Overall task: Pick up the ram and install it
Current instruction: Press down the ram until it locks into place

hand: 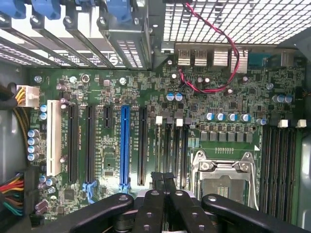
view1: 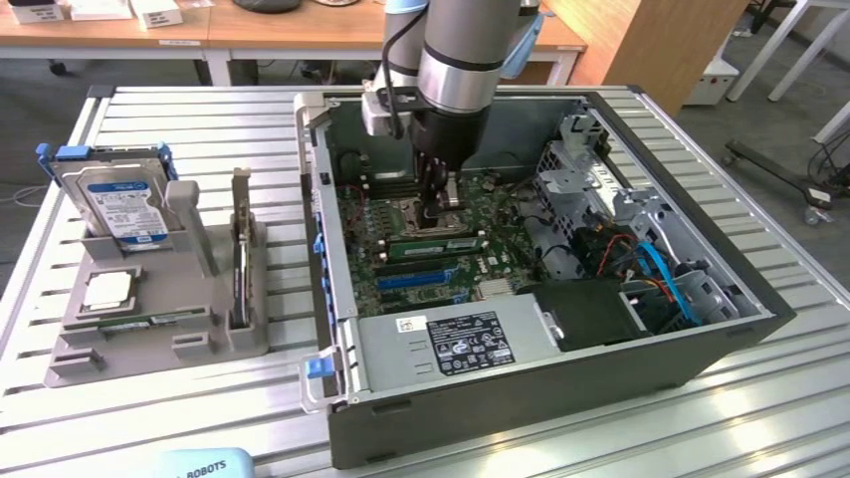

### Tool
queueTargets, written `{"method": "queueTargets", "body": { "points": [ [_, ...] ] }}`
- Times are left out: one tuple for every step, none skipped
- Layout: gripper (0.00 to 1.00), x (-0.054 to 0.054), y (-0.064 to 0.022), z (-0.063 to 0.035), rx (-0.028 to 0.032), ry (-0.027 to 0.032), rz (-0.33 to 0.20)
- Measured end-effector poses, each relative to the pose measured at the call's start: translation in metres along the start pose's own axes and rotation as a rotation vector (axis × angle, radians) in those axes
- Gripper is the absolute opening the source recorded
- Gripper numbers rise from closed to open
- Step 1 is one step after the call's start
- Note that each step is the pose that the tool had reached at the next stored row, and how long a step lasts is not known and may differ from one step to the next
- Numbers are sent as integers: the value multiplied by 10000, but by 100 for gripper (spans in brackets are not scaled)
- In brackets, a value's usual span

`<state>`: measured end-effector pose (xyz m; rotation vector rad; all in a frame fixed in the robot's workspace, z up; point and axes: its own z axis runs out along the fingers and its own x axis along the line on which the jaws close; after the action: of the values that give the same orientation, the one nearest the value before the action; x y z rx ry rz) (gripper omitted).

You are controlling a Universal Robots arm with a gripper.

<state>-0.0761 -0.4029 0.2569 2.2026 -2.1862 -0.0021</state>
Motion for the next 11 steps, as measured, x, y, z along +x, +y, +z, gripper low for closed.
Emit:
{"method": "queueTargets", "body": {
  "points": [
    [10,0,1,0,1,0,-1],
    [10,1,1,0,0,1,-2],
    [10,5,2,0,0,5,-1],
    [10,10,2,0,0,7,-1],
    [10,18,2,0,0,7,0],
    [10,27,2,1,0,8,0],
    [10,35,2,1,0,10,0],
    [10,37,3,1,0,9,1],
    [10,38,3,1,0,12,2],
    [10,38,3,4,0,13,2],
    [10,38,2,8,1,13,1]
  ]
}}
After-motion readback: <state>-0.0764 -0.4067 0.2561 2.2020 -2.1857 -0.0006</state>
